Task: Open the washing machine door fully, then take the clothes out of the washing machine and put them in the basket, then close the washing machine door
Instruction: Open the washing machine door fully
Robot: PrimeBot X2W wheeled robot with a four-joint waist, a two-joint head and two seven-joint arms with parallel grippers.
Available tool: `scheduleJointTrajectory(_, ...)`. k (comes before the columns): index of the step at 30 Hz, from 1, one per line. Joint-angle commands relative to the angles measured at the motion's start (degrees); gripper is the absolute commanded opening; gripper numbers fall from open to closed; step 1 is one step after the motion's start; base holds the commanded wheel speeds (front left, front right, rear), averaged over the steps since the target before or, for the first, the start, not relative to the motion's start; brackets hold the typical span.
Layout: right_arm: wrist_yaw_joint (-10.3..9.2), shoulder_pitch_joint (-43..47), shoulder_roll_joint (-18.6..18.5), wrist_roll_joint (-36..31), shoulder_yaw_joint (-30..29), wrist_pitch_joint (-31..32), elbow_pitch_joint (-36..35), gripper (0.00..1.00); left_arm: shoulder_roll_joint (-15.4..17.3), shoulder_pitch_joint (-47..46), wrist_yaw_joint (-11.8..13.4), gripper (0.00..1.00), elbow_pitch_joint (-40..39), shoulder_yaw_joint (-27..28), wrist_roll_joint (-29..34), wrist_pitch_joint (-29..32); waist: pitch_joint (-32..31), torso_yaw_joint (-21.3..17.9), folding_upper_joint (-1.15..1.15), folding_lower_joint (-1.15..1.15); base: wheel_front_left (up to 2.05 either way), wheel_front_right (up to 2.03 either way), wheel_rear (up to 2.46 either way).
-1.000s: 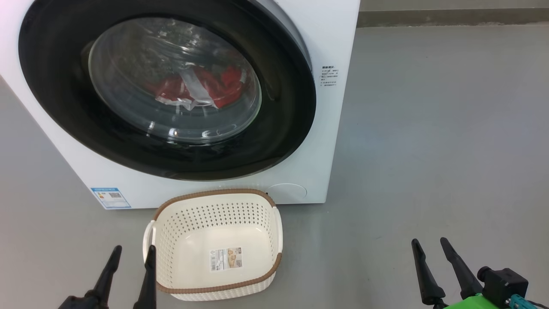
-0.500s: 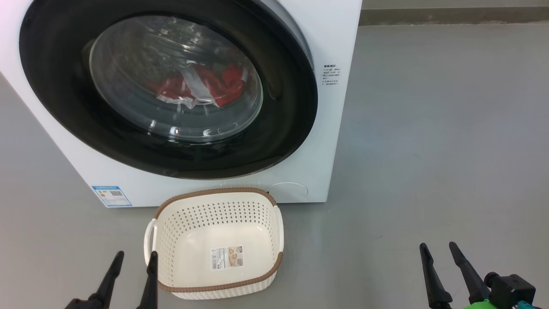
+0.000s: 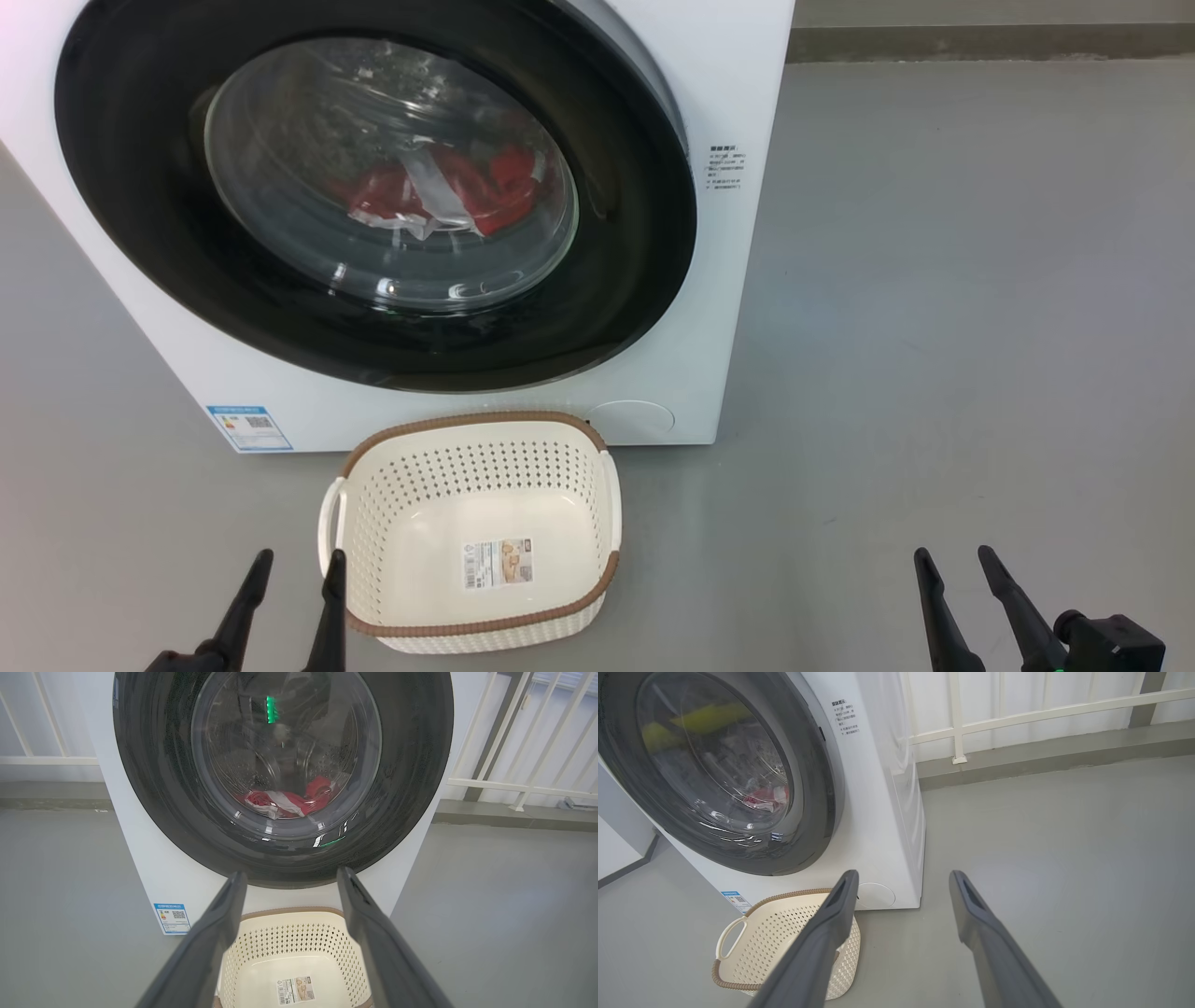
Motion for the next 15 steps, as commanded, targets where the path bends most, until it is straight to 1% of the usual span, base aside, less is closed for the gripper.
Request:
scheduleJointTrajectory(1,0.09,-1.3,-0.4,-1.0,1.2,-0.7,-1.5,1.0,0.5,-1.2,-0.2,1.0,-1.2,1.6,-0.5,-0.7,-0.1,0.1,0.0,0.0,0.0,0.0,0.0)
scheduleJointTrajectory(4,0.09,-1.6,-0.2,-0.6,1.3,-0.7,-1.8,1.0,0.5,-1.0,-0.2,1.0,-1.1,1.7,-0.5,-0.7,-0.2,0.2,0.0,0.0,0.0,0.0,0.0)
scheduleJointTrajectory(6,0.09,-2.1,-0.2,0.1,1.6,-0.7,-1.9,0.42,0.5,-0.9,-0.2,1.0,-1.1,1.7,-0.6,-0.7,-0.3,0.2,0.0,0.0,0.0,0.0,0.0)
scheduleJointTrajectory(7,0.09,-3.0,-0.1,0.9,2.1,-0.7,-2.1,0.0,0.4,-0.9,-0.2,1.0,-1.2,1.7,-0.6,-0.7,-0.2,0.2,0.0,0.0,0.0,0.0,0.0)
scheduleJointTrajectory(9,0.09,-4.3,0.0,2.2,2.5,-0.7,-2.6,0.0,0.5,-0.9,-0.2,1.0,-1.4,1.7,-0.6,-0.7,-0.1,0.2,0.0,0.0,0.0,0.0,0.0)
scheduleJointTrajectory(11,0.09,-6.7,0.3,5.2,2.7,-0.7,-3.4,0.0,0.4,-1.2,-0.2,1.0,-1.6,1.7,-0.6,-0.7,0.1,0.2,0.0,0.0,0.0,0.0,0.0)
scheduleJointTrajectory(15,0.09,-10.5,0.6,9.2,2.9,-0.7,-4.7,0.0,0.1,-1.6,-0.2,1.0,-1.9,1.3,-0.8,-0.7,0.7,0.5,0.0,0.0,0.0,0.0,0.0)
